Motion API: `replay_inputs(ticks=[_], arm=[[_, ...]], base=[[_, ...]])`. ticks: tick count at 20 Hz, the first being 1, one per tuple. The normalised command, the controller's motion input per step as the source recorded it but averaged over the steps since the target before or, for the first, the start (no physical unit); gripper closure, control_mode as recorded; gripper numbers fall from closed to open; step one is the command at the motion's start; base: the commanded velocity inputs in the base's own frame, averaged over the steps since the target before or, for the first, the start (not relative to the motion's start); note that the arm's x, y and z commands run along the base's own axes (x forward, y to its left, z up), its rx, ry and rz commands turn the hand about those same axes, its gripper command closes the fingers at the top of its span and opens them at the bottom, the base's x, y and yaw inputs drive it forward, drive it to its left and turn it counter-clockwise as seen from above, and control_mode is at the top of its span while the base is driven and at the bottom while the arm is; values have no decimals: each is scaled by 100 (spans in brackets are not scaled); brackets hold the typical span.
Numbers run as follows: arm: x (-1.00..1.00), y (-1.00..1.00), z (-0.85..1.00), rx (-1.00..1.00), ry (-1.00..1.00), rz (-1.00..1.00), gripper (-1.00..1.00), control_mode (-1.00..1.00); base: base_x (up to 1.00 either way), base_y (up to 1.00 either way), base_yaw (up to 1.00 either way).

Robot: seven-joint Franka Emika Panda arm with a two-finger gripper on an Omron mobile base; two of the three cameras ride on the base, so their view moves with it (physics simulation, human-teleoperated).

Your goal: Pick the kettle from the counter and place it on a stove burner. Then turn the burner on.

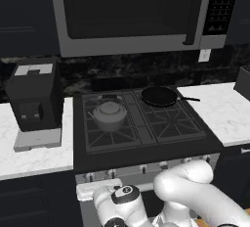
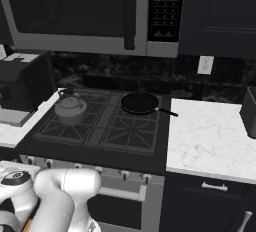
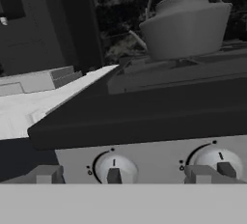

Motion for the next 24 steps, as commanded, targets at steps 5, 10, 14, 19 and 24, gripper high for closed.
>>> replay_inputs(ticks=[5,10,14,19,24], arm=[[23,26,-34,-1,-15,-2,-100,-100],[20,24,-45,-5,-10,-1,-100,-100],[29,21,-33,-4,-12,-1,-100,-100],[29,2,-9,0,-8,-2,-100,-100],[4,-34,0,2,-1,0,-100,-100]], base=[[0,0,0],[0,0,0],[0,0,0],[0,0,0],[0,0,0]])
